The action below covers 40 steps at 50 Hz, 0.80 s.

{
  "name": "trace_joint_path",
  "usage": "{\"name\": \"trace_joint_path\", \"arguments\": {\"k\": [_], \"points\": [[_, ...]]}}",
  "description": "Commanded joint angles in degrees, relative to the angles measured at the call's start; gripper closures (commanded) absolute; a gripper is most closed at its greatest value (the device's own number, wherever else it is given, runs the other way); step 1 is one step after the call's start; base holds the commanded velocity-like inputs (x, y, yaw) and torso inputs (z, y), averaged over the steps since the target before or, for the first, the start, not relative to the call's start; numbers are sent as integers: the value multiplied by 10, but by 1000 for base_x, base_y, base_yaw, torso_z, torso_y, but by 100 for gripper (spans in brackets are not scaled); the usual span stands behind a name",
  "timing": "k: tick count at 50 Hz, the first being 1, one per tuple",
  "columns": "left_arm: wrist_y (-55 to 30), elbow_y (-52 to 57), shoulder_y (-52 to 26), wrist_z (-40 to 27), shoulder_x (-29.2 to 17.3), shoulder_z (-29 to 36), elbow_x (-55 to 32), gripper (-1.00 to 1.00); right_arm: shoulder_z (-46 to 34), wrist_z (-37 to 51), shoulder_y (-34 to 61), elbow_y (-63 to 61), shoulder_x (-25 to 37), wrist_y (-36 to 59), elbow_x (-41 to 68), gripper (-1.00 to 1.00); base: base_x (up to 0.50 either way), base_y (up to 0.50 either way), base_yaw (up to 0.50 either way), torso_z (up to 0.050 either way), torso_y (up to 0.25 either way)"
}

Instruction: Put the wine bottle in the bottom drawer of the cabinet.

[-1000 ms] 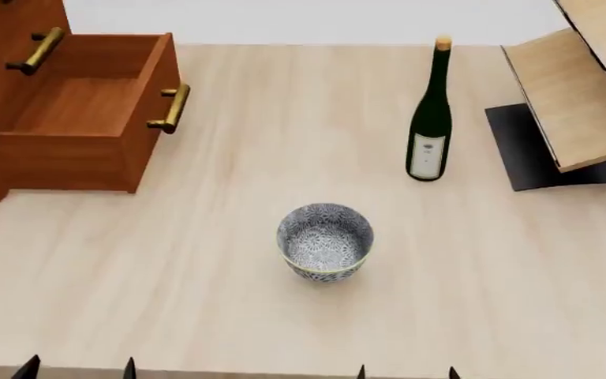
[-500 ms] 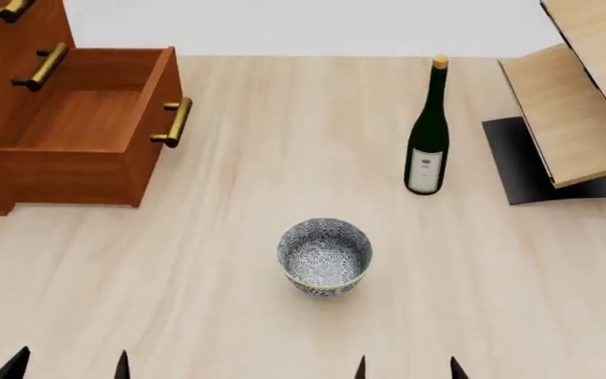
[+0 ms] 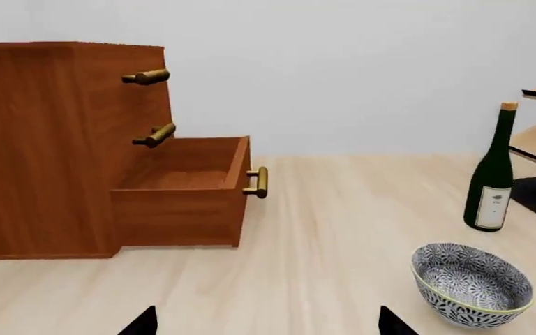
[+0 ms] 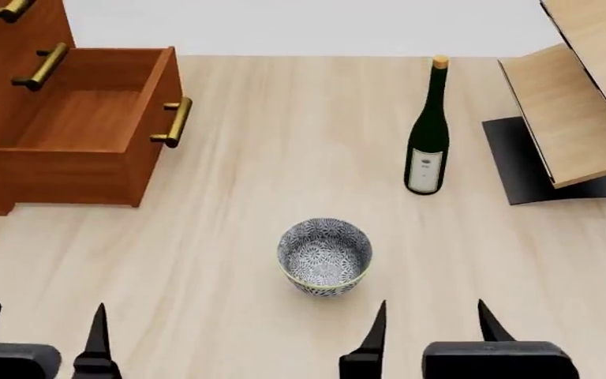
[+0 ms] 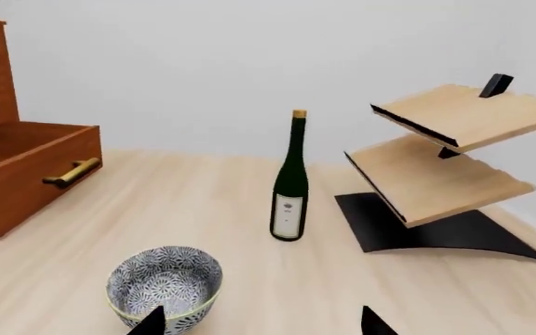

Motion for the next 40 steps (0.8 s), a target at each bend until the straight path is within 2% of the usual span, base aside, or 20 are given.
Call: {"name": "trace_joint_path", "arguments": {"k": [1,2,3,4,7,10,14,40], "points": [[-162,116,-60,-20,-18,-25,-30,-100,1,8,53,-71,15,109,8,-100,0,0,0,0,0],[-172,121,-66,-20,-18,-29,-34,-100,4,8,56,-76,14,116,11,-100,0,0,0,0,0],[-258,176,-118,-20,-22,-49,-61,-100,10,10,80,-101,11,156,21,-100,0,0,0,0,0],[-300,191,-138,-21,-21,-56,-71,-100,4,17,87,-111,14,166,12,-100,0,0,0,0,0],[-352,215,-175,-24,-18,-69,-86,-100,1,18,104,-128,16,195,14,-100,0,0,0,0,0],[-448,254,-239,-30,-18,-73,-106,-100,16,12,139,-165,13,253,39,-100,0,0,0,0,0],[-499,259,-290,-34,-11,-81,-115,-100,21,16,188,-166,11,302,47,-100,0,0,0,0,0],[-494,267,-305,-52,-19,-81,-128,-100,25,13,211,-181,15,323,73,-100,0,0,0,0,0]]}}
